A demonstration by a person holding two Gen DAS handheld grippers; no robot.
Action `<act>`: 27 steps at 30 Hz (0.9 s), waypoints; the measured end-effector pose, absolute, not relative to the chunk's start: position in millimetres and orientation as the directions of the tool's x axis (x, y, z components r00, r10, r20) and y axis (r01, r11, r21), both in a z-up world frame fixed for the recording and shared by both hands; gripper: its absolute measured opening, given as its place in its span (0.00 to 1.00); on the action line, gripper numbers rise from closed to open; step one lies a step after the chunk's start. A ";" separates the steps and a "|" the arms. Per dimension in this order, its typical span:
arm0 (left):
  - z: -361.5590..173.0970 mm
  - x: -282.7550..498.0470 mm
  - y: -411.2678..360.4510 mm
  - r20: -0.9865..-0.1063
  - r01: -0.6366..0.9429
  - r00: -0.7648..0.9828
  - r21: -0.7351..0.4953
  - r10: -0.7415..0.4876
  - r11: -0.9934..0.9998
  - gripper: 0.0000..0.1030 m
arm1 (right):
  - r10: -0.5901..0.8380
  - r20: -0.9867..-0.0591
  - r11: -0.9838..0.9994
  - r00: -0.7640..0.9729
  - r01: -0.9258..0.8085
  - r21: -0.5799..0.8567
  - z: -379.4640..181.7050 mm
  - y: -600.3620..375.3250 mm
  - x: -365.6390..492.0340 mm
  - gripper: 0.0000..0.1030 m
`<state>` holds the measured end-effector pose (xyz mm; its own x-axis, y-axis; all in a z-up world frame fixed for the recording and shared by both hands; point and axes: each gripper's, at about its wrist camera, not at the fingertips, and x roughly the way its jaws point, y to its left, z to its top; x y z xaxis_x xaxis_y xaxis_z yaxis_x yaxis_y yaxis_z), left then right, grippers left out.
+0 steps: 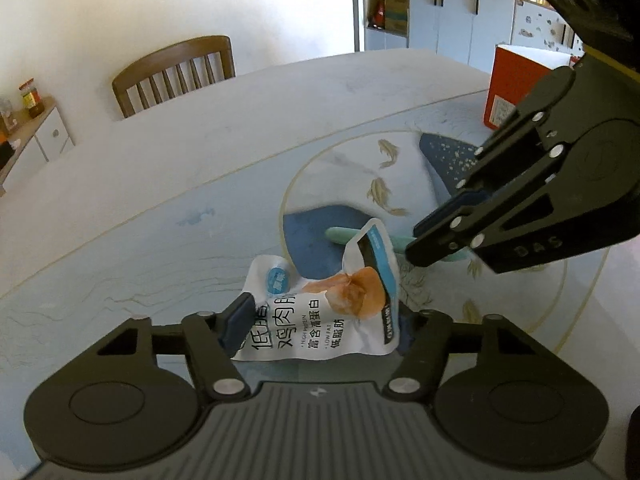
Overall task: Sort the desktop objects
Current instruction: 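Grasp the chicken snack pouch with the left tool while the right tool grasps the teal toothbrush, then carry the snack pouch and teal toothbrush over the red shoebox with both tools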
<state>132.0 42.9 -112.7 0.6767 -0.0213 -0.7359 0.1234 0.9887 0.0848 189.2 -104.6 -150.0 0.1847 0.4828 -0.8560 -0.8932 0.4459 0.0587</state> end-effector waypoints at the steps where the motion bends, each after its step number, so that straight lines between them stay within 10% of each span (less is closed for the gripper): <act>1: -110.7 131.3 40.4 -0.729 0.126 0.684 0.096 -0.016 0.987 0.52 | 0.486 -0.854 0.454 0.187 -0.889 0.064 -148.3 -107.7 189.2 0.09; 10: -95.9 129.9 24.9 -0.686 0.135 0.727 0.164 0.015 0.977 0.21 | 0.487 -0.852 0.517 0.192 -0.850 0.103 -140.8 -132.2 185.6 0.09; 27: -60.4 128.4 25.3 -0.687 0.101 0.723 -0.005 -0.077 0.995 0.13 | 0.511 -0.826 0.605 0.235 -0.782 0.152 -107.0 -176.7 176.4 0.09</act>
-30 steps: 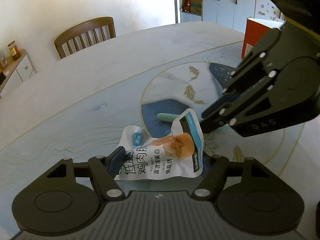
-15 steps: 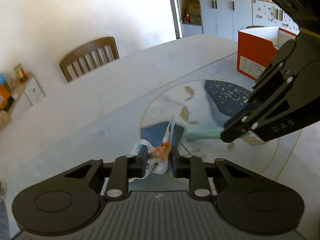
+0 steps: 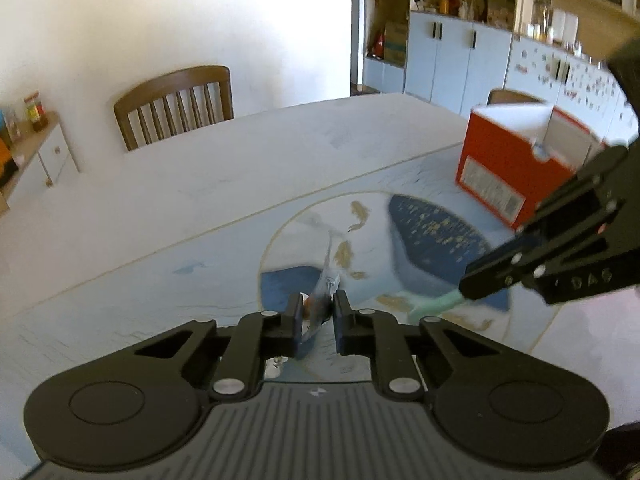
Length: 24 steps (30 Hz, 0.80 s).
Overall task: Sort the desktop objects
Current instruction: 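Carry the snack pouch and teal toothbrush over the red shoebox with both tools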
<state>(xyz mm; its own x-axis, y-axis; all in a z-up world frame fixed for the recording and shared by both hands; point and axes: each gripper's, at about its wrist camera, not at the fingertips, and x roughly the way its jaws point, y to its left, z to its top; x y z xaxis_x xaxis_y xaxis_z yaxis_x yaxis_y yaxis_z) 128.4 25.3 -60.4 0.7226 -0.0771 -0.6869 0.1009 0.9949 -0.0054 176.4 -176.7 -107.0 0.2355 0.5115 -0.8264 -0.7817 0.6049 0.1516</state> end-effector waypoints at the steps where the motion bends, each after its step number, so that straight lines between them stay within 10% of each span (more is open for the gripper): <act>1: -58.2 128.4 25.3 -0.687 0.100 0.721 -0.026 -0.090 0.995 0.13 | 0.513 -0.824 0.610 0.239 -0.777 0.155 -104.9 -179.9 175.8 0.09; 24: 5.0 136.8 -49.4 -0.630 0.211 0.728 -0.172 -0.272 0.962 0.13 | 0.553 -0.737 0.721 0.388 -0.667 0.190 -36.6 -277.9 169.4 0.09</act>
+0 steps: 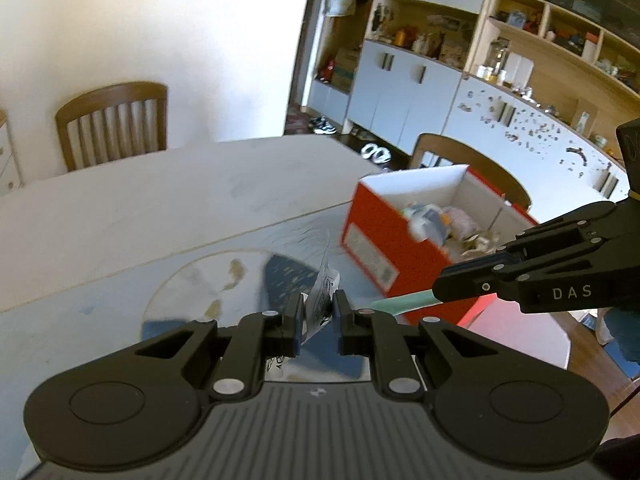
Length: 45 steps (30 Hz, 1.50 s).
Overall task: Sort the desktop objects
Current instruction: 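Carry the snack pouch and teal toothbrush over the red shoebox with both tools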
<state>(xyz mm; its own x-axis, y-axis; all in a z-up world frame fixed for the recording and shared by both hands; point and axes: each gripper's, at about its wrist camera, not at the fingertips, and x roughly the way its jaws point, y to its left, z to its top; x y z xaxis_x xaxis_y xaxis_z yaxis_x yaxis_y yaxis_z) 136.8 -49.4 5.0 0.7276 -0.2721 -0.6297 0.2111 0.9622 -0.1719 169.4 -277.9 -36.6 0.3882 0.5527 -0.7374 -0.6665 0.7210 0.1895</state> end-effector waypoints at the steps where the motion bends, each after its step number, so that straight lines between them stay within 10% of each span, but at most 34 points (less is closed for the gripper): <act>1: 7.8 138.2 -54.4 -0.626 0.219 0.729 -0.171 -0.277 0.961 0.13 | 0.555 -0.733 0.723 0.393 -0.664 0.192 -33.9 -282.2 170.5 0.09; 45: 8.8 242.7 -277.7 -0.709 0.469 0.588 -0.094 -0.390 0.878 0.13 | 0.498 -0.744 0.802 0.445 -0.563 0.199 -48.2 -464.8 270.6 0.09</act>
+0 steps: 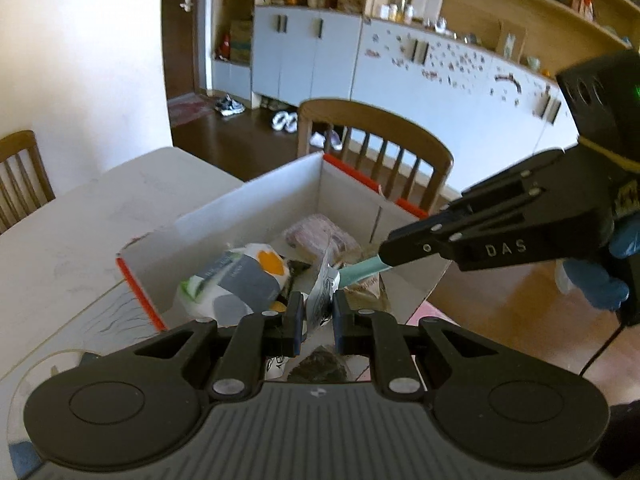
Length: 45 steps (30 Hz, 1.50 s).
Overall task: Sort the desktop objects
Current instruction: 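Carry the snack pouch and teal toothbrush over the red shoebox with both tools, then open the left tool to drop the pouch while the right tool releases the toothbrush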
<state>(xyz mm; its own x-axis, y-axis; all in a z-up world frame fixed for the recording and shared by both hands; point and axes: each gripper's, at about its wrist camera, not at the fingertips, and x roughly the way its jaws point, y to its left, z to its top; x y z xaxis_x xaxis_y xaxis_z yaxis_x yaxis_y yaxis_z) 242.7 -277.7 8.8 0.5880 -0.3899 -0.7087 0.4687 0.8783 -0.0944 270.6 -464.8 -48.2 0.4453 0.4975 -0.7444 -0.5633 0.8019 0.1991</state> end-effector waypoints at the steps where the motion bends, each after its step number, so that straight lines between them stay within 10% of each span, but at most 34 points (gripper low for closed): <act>1: 5.8 245.6 -279.9 -0.717 0.472 0.579 -0.093 -0.387 0.877 0.13 | 0.498 -0.749 0.801 0.436 -0.562 0.206 -51.3 -466.0 274.2 0.09; 45: -28.9 292.8 -300.3 -0.818 0.494 0.448 -0.109 -0.360 0.863 0.11 | 0.453 -0.834 0.806 0.315 -0.545 0.232 -94.9 -479.1 308.6 0.24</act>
